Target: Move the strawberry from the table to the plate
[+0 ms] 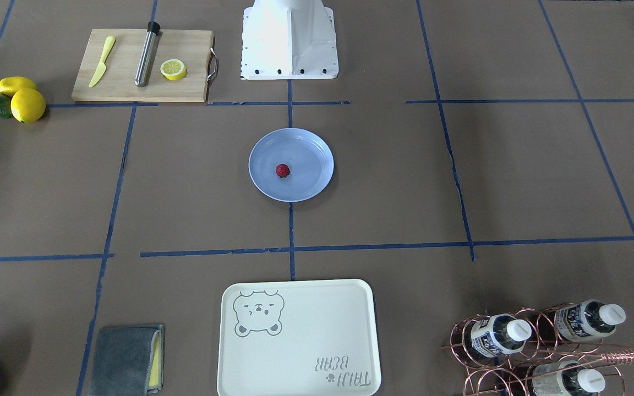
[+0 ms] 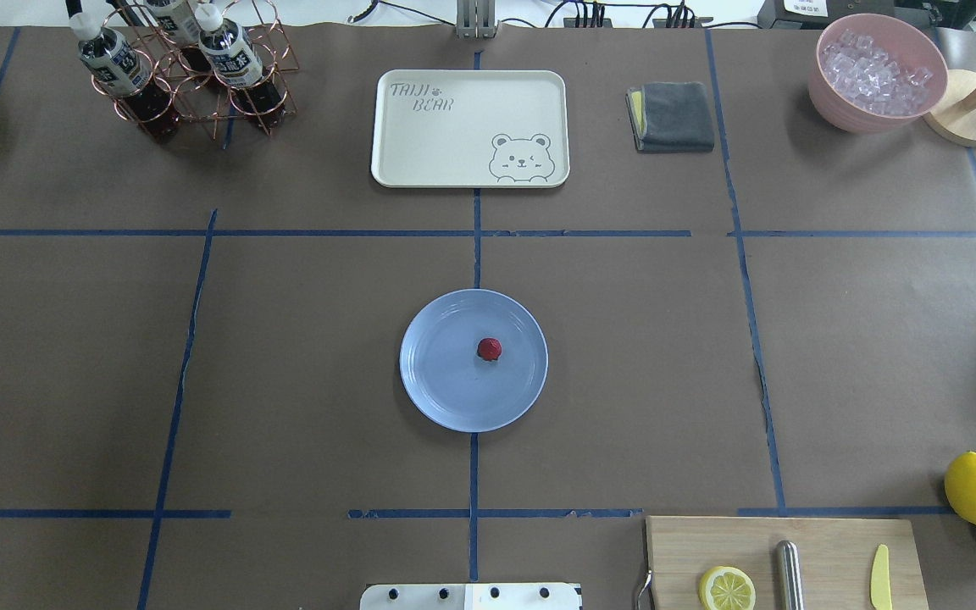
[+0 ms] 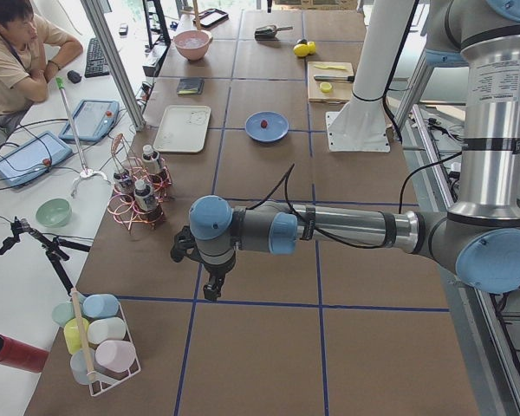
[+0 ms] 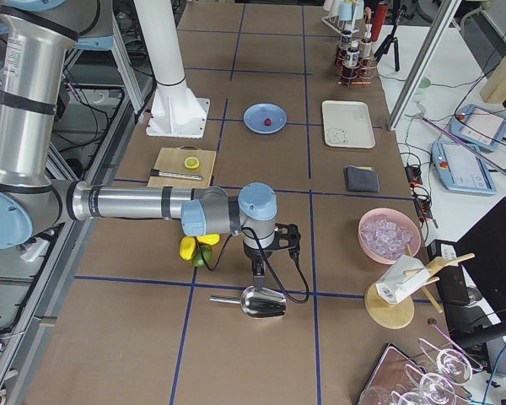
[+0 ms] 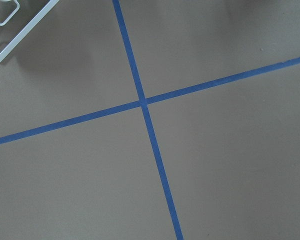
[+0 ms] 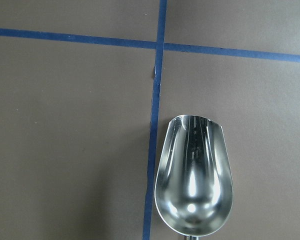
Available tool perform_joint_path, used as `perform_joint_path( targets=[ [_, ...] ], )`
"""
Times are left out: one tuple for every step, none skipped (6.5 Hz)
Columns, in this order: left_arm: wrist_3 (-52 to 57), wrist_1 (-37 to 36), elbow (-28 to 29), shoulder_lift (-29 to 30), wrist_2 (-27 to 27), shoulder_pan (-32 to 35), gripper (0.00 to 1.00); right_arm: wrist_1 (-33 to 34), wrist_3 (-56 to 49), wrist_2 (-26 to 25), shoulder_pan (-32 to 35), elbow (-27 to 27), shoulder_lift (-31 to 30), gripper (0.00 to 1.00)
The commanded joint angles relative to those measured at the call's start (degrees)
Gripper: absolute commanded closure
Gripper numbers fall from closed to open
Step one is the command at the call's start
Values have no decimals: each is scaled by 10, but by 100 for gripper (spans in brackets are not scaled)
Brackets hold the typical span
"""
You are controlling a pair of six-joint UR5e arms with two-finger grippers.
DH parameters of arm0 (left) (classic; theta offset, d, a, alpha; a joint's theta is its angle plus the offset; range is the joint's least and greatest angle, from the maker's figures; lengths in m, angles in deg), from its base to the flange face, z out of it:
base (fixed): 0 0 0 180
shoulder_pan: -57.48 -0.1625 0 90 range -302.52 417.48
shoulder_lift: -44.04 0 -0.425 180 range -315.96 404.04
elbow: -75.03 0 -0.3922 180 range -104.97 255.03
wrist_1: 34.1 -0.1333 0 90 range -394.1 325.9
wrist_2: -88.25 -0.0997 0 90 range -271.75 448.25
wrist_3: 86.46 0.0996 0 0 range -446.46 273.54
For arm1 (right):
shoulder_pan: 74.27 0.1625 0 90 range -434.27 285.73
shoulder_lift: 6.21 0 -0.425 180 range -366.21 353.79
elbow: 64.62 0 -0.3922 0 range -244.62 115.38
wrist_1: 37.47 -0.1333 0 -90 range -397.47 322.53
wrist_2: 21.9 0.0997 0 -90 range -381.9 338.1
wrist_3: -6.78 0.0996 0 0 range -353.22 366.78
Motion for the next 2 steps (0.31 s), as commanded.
perform_joint_path(
  targets=[
    [0,0,1,0,0,0,0,0,0,1,0,1,-1,0],
    [0,1,1,0,1,0,0,0,2,1,0,2,-1,0]
  ],
)
